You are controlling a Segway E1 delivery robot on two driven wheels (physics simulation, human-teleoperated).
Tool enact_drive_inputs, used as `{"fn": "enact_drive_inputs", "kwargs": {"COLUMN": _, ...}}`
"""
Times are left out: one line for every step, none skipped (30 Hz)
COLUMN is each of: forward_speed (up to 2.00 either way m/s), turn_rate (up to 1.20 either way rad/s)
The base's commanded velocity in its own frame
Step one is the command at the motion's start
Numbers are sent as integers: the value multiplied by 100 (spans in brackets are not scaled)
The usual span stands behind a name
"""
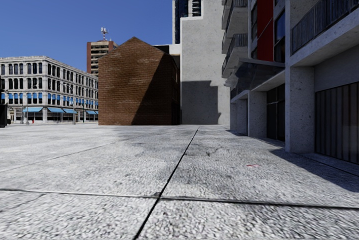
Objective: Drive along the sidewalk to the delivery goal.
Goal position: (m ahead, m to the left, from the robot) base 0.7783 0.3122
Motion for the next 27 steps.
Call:
{"fn": "enact_drive_inputs", "kwargs": {"forward_speed": 129, "turn_rate": 0}}
{"fn": "enact_drive_inputs", "kwargs": {"forward_speed": 129, "turn_rate": 0}}
{"fn": "enact_drive_inputs", "kwargs": {"forward_speed": 129, "turn_rate": 0}}
{"fn": "enact_drive_inputs", "kwargs": {"forward_speed": 129, "turn_rate": 0}}
{"fn": "enact_drive_inputs", "kwargs": {"forward_speed": 129, "turn_rate": 0}}
{"fn": "enact_drive_inputs", "kwargs": {"forward_speed": 129, "turn_rate": 0}}
{"fn": "enact_drive_inputs", "kwargs": {"forward_speed": 129, "turn_rate": 0}}
{"fn": "enact_drive_inputs", "kwargs": {"forward_speed": 129, "turn_rate": 0}}
{"fn": "enact_drive_inputs", "kwargs": {"forward_speed": 129, "turn_rate": 0}}
{"fn": "enact_drive_inputs", "kwargs": {"forward_speed": 129, "turn_rate": 0}}
{"fn": "enact_drive_inputs", "kwargs": {"forward_speed": 129, "turn_rate": 0}}
{"fn": "enact_drive_inputs", "kwargs": {"forward_speed": 38, "turn_rate": 0}}
{"fn": "enact_drive_inputs", "kwargs": {"forward_speed": 0, "turn_rate": 0}}
{"fn": "enact_drive_inputs", "kwargs": {"forward_speed": 0, "turn_rate": 0}}
{"fn": "enact_drive_inputs", "kwargs": {"forward_speed": 0, "turn_rate": 0}}
{"fn": "enact_drive_inputs", "kwargs": {"forward_speed": 0, "turn_rate": 0}}
{"fn": "enact_drive_inputs", "kwargs": {"forward_speed": 0, "turn_rate": 0}}
{"fn": "enact_drive_inputs", "kwargs": {"forward_speed": 0, "turn_rate": 0}}
{"fn": "enact_drive_inputs", "kwargs": {"forward_speed": 0, "turn_rate": 0}}
{"fn": "enact_drive_inputs", "kwargs": {"forward_speed": 0, "turn_rate": 0}}
{"fn": "enact_drive_inputs", "kwargs": {"forward_speed": 0, "turn_rate": 0}}
{"fn": "enact_drive_inputs", "kwargs": {"forward_speed": 0, "turn_rate": 0}}
{"fn": "enact_drive_inputs", "kwargs": {"forward_speed": 0, "turn_rate": 0}}
{"fn": "enact_drive_inputs", "kwargs": {"forward_speed": 0, "turn_rate": 0}}
{"fn": "enact_drive_inputs", "kwargs": {"forward_speed": 0, "turn_rate": 0}}
{"fn": "enact_drive_inputs", "kwargs": {"forward_speed": 0, "turn_rate": 0}}
{"fn": "enact_drive_inputs", "kwargs": {"forward_speed": 0, "turn_rate": 0}}
